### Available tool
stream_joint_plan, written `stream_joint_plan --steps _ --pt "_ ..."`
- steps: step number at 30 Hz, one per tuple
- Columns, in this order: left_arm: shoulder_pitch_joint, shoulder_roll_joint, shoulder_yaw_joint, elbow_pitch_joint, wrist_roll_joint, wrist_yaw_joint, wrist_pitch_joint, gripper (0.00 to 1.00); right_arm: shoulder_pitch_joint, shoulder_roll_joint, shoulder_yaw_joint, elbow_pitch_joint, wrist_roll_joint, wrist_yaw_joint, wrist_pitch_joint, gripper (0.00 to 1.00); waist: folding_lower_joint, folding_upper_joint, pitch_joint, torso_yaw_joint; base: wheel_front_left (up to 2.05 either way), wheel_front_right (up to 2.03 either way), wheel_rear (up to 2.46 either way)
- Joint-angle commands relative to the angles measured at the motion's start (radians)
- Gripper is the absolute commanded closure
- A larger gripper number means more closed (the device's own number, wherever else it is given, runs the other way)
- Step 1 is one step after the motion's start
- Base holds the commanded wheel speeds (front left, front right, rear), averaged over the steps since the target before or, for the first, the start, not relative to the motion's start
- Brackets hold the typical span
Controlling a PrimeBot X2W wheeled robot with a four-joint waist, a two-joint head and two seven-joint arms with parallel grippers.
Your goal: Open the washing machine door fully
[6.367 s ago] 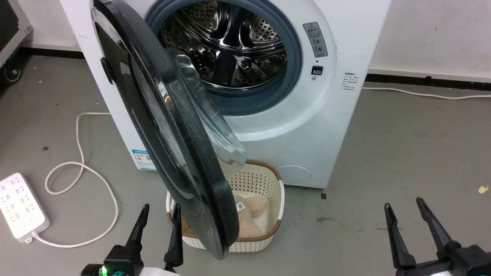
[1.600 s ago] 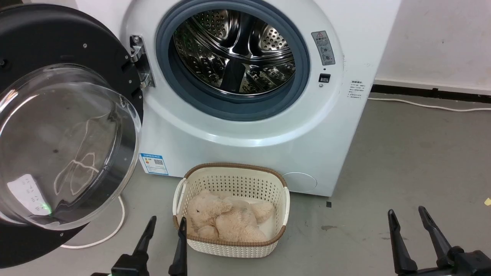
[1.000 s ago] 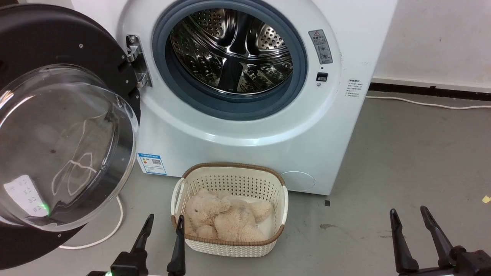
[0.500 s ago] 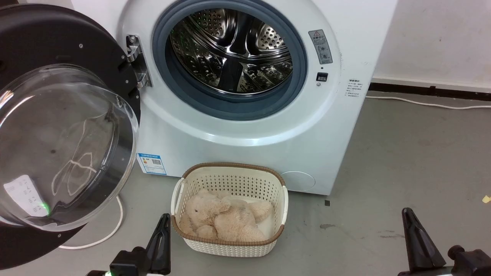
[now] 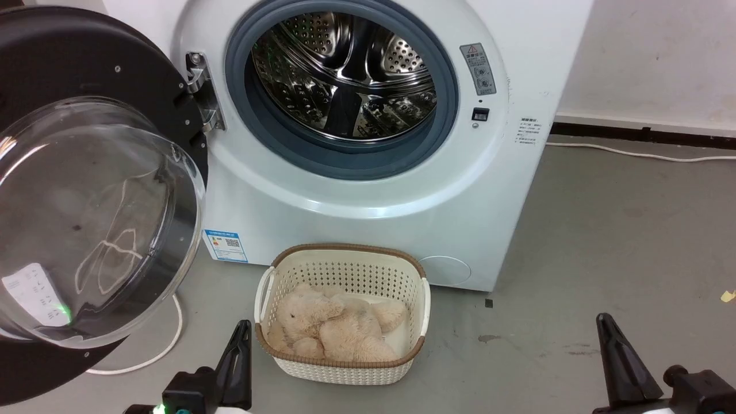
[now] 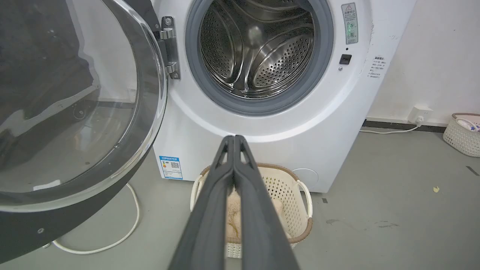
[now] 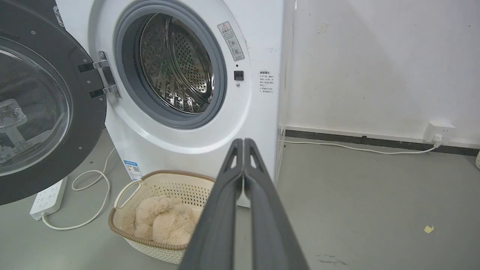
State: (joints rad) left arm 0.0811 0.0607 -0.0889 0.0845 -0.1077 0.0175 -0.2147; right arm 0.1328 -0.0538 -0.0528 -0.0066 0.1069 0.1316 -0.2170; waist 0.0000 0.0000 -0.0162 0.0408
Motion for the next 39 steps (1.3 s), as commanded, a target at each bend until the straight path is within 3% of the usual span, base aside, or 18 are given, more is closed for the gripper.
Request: stream_joint_plan --steps 1,39 --pt "-0.015 -0.001 0.002 -0.007 0.008 -0.002 0.007 1.0 -0.023 0.001 0.003 0.001 -0.007 0.0 0.008 1.0 0.0 0.0 0.0 -0.001 0.0 0.0 0.0" --pt "-0.041 -0.005 0.036 -0.038 0.047 -0.008 0.088 1.0 -0.066 0.002 0.022 0.003 -0.046 0.0 0.09 1.0 0.0 0.0 0.007 -0.016 0.0 0.0 0.0"
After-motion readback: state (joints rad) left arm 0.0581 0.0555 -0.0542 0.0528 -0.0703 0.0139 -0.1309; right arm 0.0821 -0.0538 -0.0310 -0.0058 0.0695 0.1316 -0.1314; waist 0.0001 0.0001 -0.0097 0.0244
